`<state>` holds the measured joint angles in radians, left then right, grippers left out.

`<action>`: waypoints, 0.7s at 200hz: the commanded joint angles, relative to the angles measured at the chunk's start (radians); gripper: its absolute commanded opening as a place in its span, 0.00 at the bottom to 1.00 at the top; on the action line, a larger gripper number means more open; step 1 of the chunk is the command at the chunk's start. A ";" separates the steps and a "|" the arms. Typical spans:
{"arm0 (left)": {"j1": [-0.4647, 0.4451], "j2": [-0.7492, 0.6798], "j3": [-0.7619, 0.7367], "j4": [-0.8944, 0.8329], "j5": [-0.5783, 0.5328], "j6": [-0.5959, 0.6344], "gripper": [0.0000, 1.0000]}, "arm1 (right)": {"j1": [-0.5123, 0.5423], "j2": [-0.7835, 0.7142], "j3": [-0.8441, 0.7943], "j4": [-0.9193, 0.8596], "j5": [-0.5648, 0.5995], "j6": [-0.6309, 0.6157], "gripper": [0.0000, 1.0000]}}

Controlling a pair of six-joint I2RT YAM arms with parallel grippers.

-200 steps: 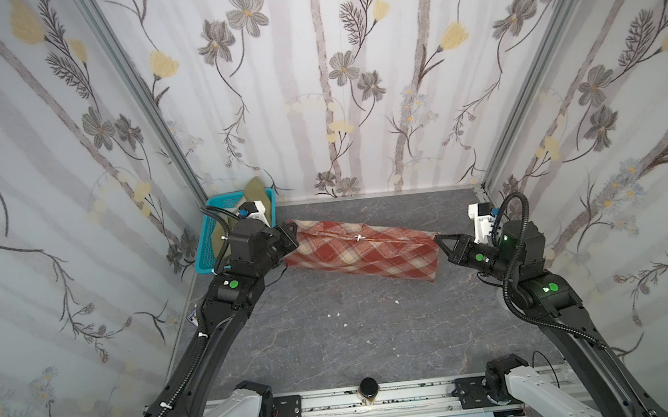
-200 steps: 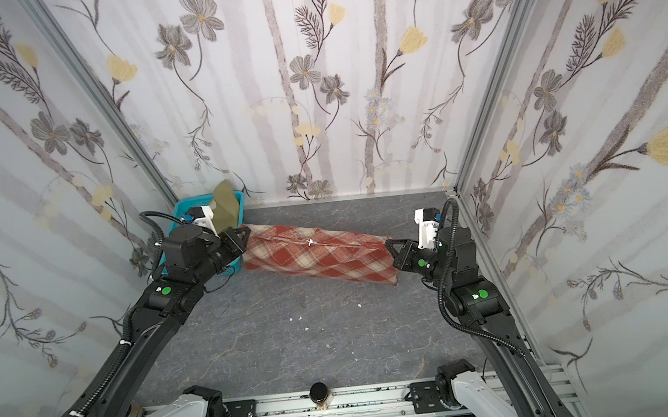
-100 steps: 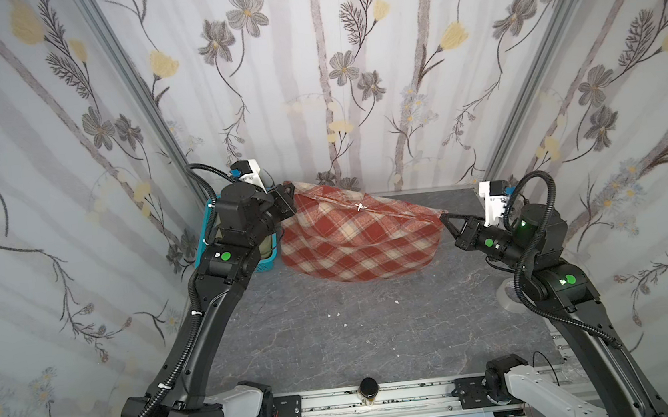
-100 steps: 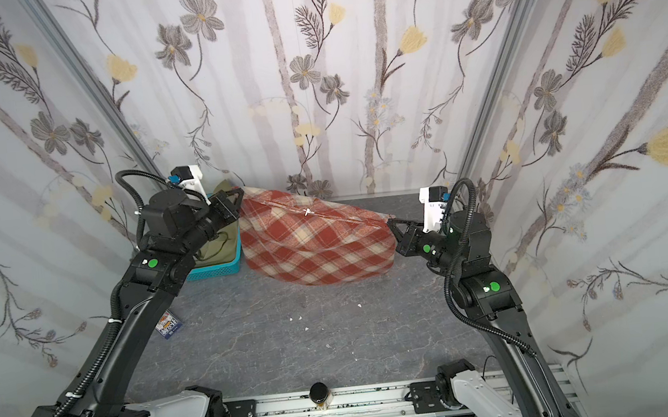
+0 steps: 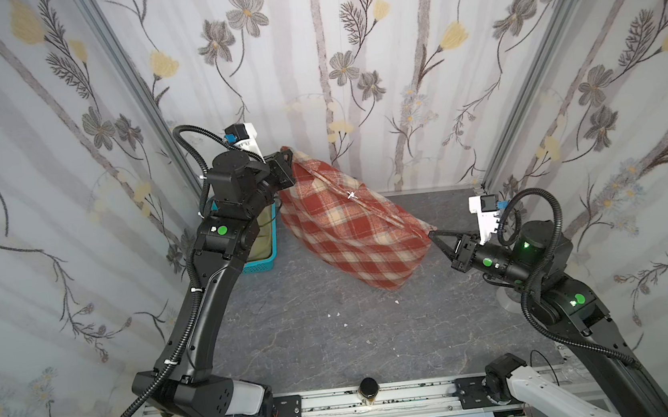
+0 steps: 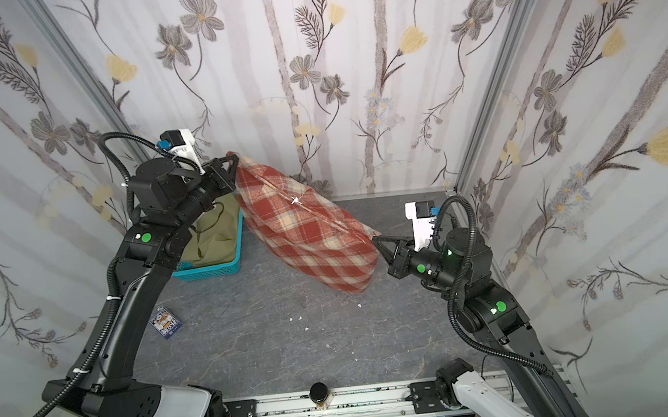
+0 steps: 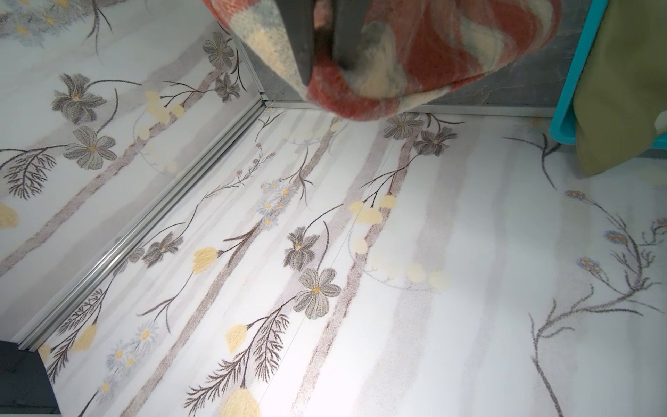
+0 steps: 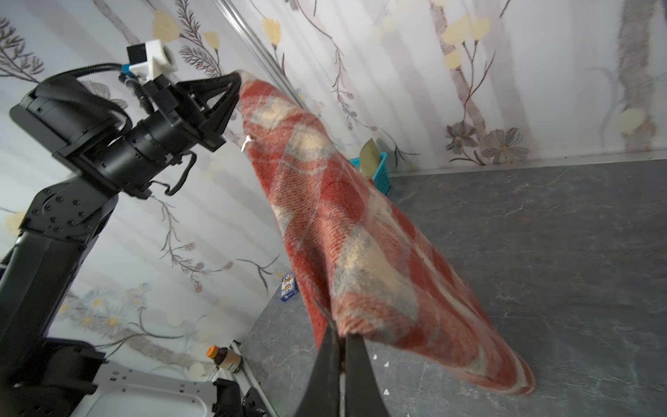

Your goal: Fold and stack the skirts

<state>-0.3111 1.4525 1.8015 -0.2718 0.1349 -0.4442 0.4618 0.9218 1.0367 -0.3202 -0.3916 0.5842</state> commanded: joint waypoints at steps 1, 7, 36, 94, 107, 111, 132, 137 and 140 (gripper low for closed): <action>0.012 0.070 0.097 0.080 -0.110 0.025 0.00 | 0.108 -0.026 -0.076 0.077 0.076 0.135 0.00; 0.011 0.102 0.134 0.080 -0.093 0.021 0.00 | 0.144 -0.030 -0.102 0.109 0.096 0.163 0.00; -0.017 0.308 0.362 0.079 -0.015 -0.020 0.00 | 0.285 -0.019 -0.216 0.295 0.148 0.281 0.00; -0.150 0.716 0.833 0.079 0.001 -0.066 0.00 | 0.333 0.024 -0.296 0.418 0.197 0.363 0.00; -0.160 0.695 0.796 0.079 -0.037 -0.040 0.00 | 0.352 0.041 -0.245 0.375 0.210 0.323 0.00; -0.161 0.687 0.785 0.079 -0.046 -0.030 0.00 | 0.352 0.045 -0.234 0.367 0.217 0.309 0.00; -0.163 0.622 0.736 0.078 -0.102 0.019 0.00 | 0.391 0.073 -0.182 0.334 0.218 0.259 0.00; -0.164 0.601 0.718 0.079 -0.119 0.033 0.00 | 0.395 0.082 -0.167 0.333 0.213 0.249 0.00; -0.163 0.582 0.705 0.079 -0.135 0.042 0.00 | 0.397 0.089 -0.159 0.333 0.208 0.245 0.00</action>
<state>-0.4755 2.1185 2.5500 -0.3252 0.1535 -0.4690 0.8425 0.9798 0.8291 0.0490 -0.1318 0.8871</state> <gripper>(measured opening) 0.070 0.048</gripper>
